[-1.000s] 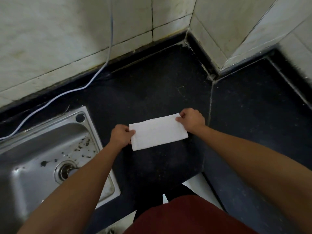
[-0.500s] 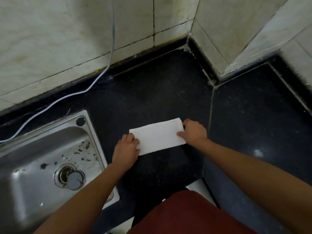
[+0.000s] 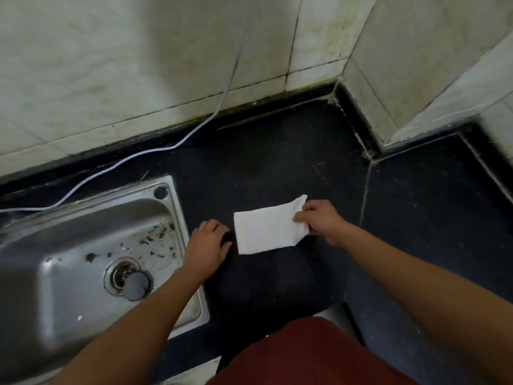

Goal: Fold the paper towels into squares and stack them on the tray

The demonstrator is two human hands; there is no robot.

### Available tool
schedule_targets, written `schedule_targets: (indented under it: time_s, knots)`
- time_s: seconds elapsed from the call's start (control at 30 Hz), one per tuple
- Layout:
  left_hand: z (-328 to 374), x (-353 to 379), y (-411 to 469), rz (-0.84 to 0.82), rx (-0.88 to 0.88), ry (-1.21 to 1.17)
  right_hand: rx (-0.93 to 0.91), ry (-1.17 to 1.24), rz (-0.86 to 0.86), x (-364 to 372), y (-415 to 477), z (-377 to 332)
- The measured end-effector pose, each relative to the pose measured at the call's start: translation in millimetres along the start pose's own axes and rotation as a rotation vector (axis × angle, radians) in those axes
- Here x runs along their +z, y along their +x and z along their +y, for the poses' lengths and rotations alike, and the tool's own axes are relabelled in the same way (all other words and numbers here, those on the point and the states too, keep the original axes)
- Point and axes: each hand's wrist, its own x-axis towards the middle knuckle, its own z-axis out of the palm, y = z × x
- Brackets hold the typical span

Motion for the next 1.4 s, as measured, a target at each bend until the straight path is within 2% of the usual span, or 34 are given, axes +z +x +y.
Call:
schedule_targets:
  time_s: [0.13,0.3,0.47,0.57,0.63,0.7,0.77,0.83,0.9,1.03,1.1,1.2,1.27,1.4]
  knots:
    - [-18,-12,-17,-0.001,-0.103,-0.049,-0.061,-0.190,-0.098,64,-5,-8]
    - [-33,-19,-44,-0.028,-0.176,-0.081,-0.136,-0.497,-0.085,119,14,-1]
    - [-41,-17,-61,-0.055,-0.205,-0.081,-0.189,-0.671,-0.075,140,20,0]
    - [-36,-15,-59,-0.061,-0.198,-0.066,-0.199,-0.678,-0.144,138,14,-2]
    - [-27,-14,-51,-0.024,-0.142,-0.070,-0.264,-0.659,-0.114,125,10,0]
    - [-14,-11,-37,-0.006,-0.041,-0.059,-0.391,-0.792,-0.023,105,2,8]
    - [1,-7,-22,-0.005,0.071,-0.021,-0.445,-0.918,-0.025,87,-6,24]
    - [14,0,-11,-0.050,0.136,0.032,-0.432,-0.968,-0.084,75,-10,43]
    - [25,7,-5,-0.131,0.163,0.104,-0.412,-0.911,-0.112,66,-9,55]
    - [27,17,-10,-0.207,0.145,0.131,-0.374,-0.920,-0.185,61,-1,45]
    - [26,20,-14,-0.183,0.150,0.113,-0.443,-0.979,-0.113,61,5,30]
    - [24,28,-23,-0.156,0.140,0.130,-0.691,-0.975,0.038,70,20,-2]
    - [25,32,-30,-0.132,0.129,0.137,-0.714,-1.079,-0.041,79,33,-23]
    - [29,33,-42,-0.151,0.099,0.183,-0.557,-1.457,-0.223,96,50,-42]
